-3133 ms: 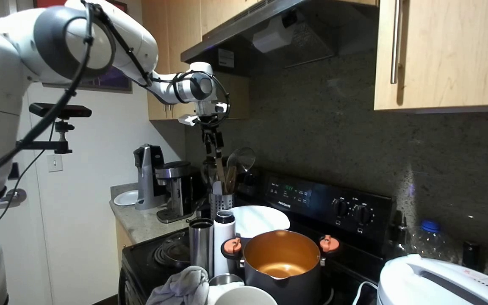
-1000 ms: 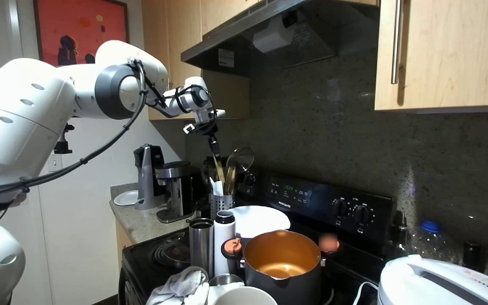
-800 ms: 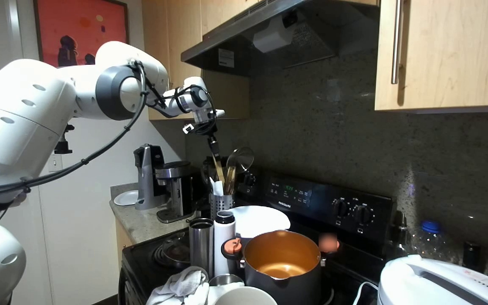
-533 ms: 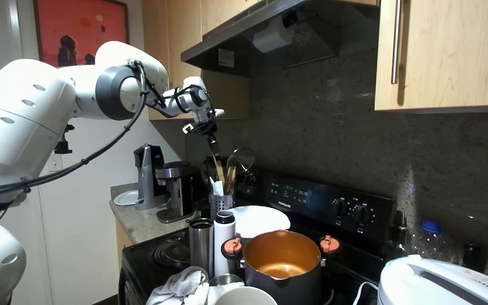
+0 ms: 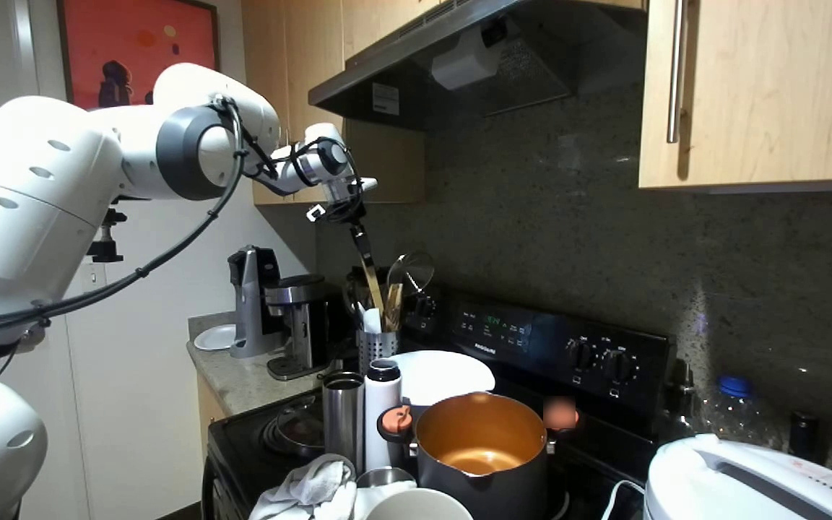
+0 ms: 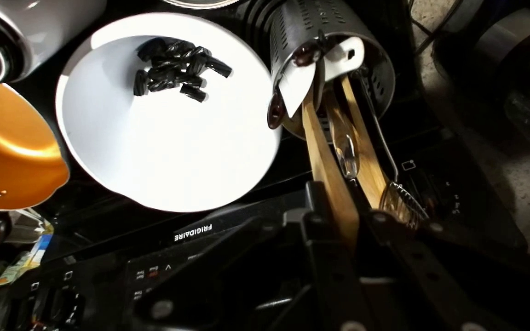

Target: Pick up the wooden spoon and use it to stir the contents of the white bowl

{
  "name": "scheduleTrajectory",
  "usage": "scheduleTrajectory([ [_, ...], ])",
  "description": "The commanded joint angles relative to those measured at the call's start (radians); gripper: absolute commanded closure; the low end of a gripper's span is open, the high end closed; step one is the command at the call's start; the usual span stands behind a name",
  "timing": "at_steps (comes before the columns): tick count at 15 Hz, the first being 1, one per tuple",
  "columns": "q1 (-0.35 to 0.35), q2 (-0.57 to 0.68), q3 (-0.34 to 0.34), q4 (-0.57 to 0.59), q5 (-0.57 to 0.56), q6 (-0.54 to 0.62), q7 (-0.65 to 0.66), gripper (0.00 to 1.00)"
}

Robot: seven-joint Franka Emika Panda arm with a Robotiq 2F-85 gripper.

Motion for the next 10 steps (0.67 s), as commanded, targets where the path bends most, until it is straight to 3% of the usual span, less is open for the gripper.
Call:
scheduleTrajectory([
  [1, 0.022, -0.044, -0.005, -0.032, -0.040, -0.004, 0.015, 0.94],
  [10, 0.045, -0.066, 0.000, -0.033, -0.074, -0.014, -0.008, 0.94],
])
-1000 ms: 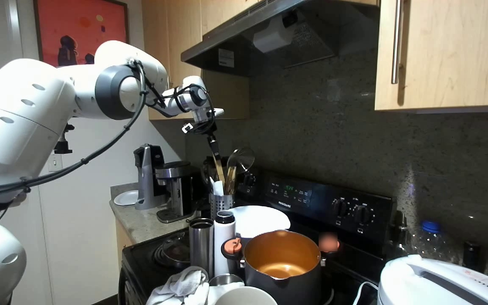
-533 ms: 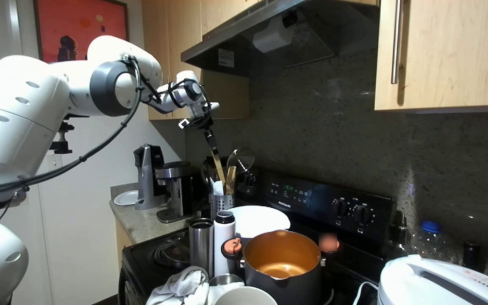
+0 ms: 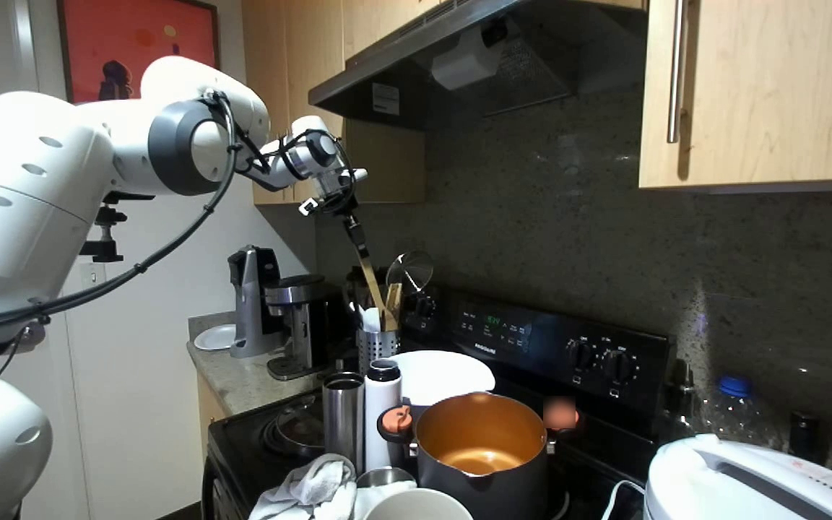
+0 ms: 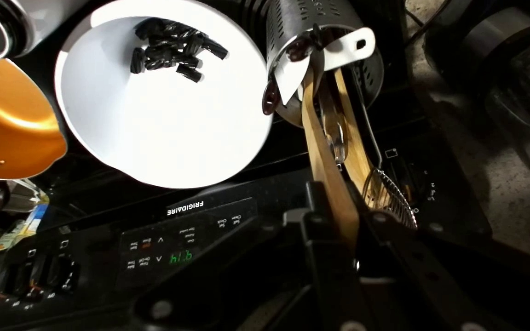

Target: Pick up the wooden spoon and use it to stir the contents of the white bowl

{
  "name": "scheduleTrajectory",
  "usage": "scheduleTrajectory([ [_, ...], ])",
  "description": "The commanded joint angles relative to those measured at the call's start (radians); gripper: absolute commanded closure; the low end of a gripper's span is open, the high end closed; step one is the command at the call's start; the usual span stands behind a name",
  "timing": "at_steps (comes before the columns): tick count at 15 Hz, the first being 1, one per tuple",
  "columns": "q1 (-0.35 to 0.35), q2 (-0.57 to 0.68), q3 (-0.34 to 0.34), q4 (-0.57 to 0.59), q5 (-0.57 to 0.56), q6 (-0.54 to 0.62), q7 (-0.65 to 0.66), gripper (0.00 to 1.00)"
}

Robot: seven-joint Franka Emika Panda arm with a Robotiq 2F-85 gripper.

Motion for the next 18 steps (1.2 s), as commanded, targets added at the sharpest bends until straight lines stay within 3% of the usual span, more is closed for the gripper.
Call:
scheduleTrajectory([
  [1, 0.012, -0.047, 0.000, -0.034, -0.022, -0.009, -0.003, 0.94],
  [18, 0.051, -0.202, -0.007, -0.136, -0.089, 0.001, 0.044, 0.94],
])
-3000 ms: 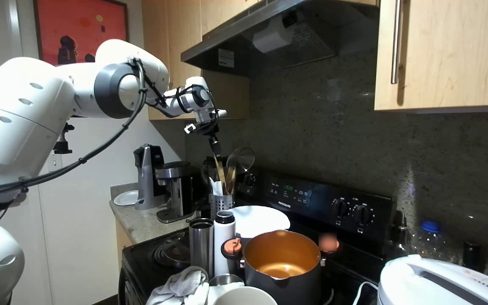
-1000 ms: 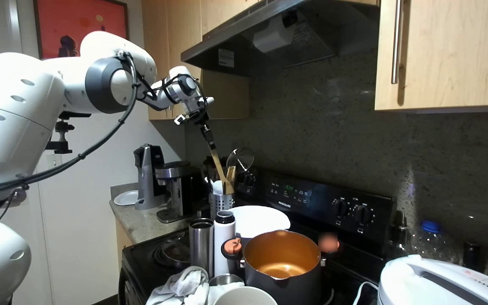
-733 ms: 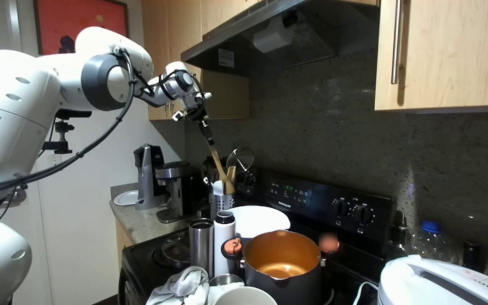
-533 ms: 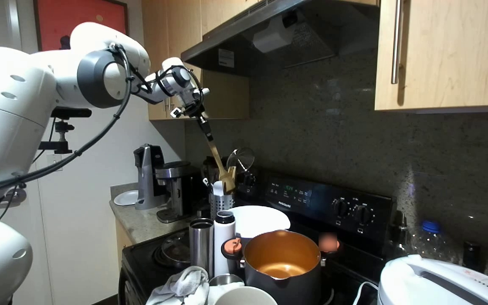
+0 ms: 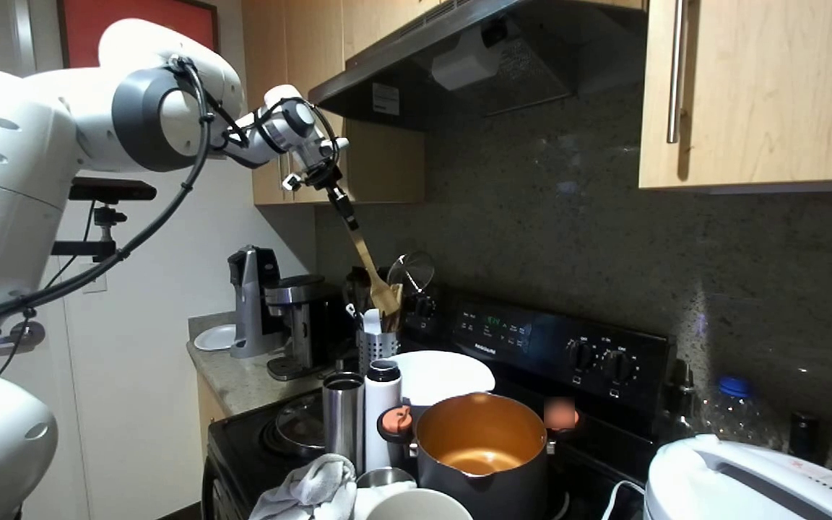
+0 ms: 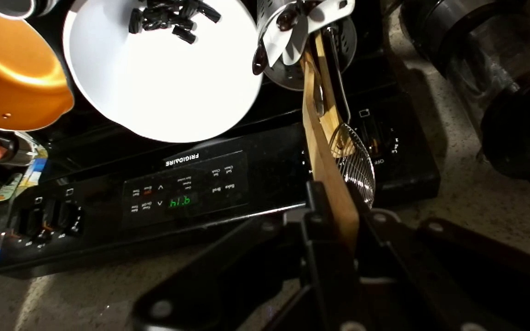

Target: Pick up the wooden spoon and use it to stir the contents of the white bowl

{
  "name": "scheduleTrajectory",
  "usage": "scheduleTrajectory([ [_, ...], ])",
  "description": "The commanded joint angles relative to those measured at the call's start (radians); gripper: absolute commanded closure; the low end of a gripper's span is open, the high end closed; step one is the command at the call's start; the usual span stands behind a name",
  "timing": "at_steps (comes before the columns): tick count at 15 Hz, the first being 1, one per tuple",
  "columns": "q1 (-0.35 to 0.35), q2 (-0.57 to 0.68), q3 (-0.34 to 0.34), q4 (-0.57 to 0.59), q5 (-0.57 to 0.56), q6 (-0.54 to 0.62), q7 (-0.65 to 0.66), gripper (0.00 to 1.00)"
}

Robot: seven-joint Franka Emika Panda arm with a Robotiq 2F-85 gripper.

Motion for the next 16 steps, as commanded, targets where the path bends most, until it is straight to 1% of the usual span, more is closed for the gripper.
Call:
scheduleTrajectory([
  [1, 0.008, -0.091, -0.008, -0.100, -0.034, 0.003, 0.048, 0.94],
  [6, -0.005, -0.184, -0.010, -0.175, -0.032, -0.022, 0.106, 0.94],
  [11, -0.012, -0.280, -0.035, -0.269, -0.075, -0.076, 0.195, 0.94],
  [15, -0.039, -0.296, -0.066, -0.365, -0.062, -0.007, 0.196, 0.94],
  [16, -0.118, -0.286, -0.003, -0.381, -0.066, 0.013, 0.196, 0.94],
])
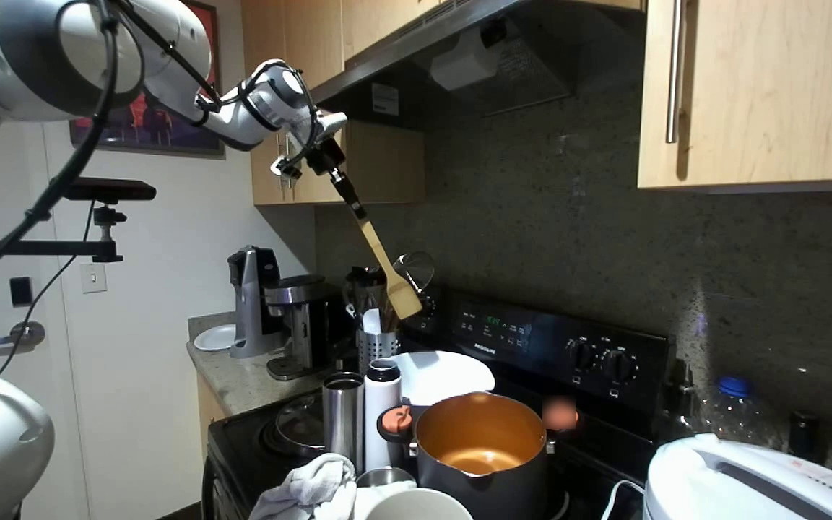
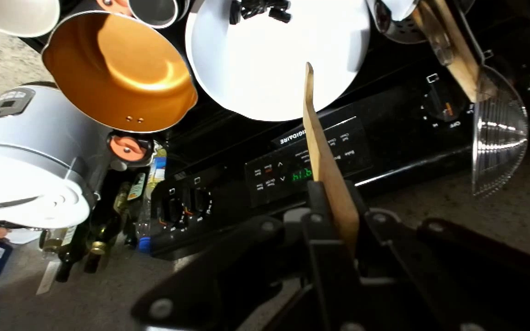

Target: Pick up the wooden spoon and use it to stir the contents of the white bowl

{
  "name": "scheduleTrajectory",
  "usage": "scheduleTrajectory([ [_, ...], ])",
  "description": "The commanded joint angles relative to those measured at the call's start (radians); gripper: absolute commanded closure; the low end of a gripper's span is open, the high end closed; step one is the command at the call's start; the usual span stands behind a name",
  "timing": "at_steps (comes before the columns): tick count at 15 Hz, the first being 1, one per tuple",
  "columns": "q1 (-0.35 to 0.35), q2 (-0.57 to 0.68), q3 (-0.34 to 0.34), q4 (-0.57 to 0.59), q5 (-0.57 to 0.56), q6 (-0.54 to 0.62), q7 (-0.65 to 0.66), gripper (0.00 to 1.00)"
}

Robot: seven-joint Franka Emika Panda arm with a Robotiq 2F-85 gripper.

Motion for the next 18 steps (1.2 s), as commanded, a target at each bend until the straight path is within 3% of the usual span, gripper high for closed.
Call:
scheduleTrajectory([
  [1, -0.111, -0.009, 0.056, -0.106, -0.016, 0.086, 0.029, 0.94],
  [8, -0.230, 0.130, 0.042, -0.153, -0.017, 0.316, 0.045, 0.94],
  [15, -0.235, 0.249, 0.029, -0.138, 0.064, 0.432, 0.019, 0.94],
  [18, -0.230, 0.261, 0.034, -0.117, 0.140, 0.392, -0.015, 0.94],
])
